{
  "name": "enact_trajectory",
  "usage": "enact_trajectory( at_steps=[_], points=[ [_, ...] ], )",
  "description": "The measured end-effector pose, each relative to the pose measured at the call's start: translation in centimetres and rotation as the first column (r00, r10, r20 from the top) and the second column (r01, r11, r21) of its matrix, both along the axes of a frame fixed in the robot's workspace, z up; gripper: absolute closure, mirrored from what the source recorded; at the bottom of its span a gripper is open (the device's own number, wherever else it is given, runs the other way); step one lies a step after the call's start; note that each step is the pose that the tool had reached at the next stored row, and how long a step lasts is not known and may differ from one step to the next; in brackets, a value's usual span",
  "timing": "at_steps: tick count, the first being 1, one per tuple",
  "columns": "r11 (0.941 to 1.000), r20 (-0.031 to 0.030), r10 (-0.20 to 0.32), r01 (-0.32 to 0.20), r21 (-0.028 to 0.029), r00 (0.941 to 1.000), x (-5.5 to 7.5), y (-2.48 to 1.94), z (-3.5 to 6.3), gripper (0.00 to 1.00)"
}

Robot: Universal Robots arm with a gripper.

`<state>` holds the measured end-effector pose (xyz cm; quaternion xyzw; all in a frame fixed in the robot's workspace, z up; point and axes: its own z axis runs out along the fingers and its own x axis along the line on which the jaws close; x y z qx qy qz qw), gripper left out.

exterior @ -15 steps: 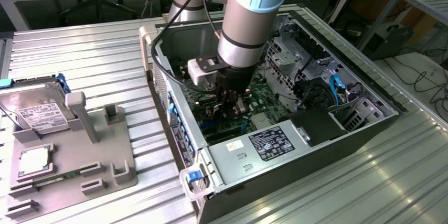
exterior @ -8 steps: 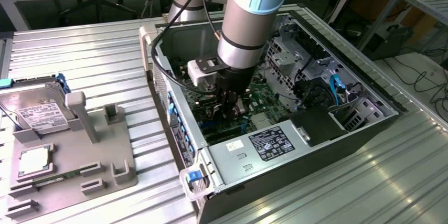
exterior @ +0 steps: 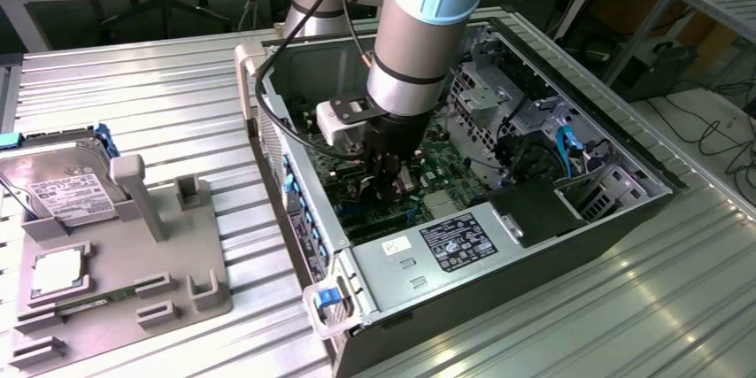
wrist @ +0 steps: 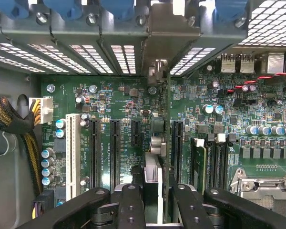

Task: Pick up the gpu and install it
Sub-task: 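Insert the gpu into the slot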

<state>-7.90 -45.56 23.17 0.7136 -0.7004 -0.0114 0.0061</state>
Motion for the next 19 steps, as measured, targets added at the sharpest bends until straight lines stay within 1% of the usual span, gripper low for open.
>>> enact_trajectory(
  at_steps=[4,8,10,17,18,19],
  points=[
    [1.0000,0.0001,0.000,0.000,0.0002,1.0000,0.0,0.00,-0.07,0.72],
    [1.0000,-0.0006,0.000,0.000,-0.0012,1.0000,0.0,-0.02,-0.76,0.72],
    [1.0000,-0.0005,0.000,0.000,-0.0005,1.0000,0.0,-0.01,-1.08,0.72],
    [1.0000,-0.0001,0.000,0.000,0.0005,1.0000,0.0,0.00,-1.13,0.72],
    [1.0000,0.0012,0.000,0.000,0.0040,1.0000,0.0,0.04,-1.24,0.72],
    [1.0000,0.0005,0.000,0.000,0.0025,1.0000,0.0,0.03,-1.16,0.71]
  ],
)
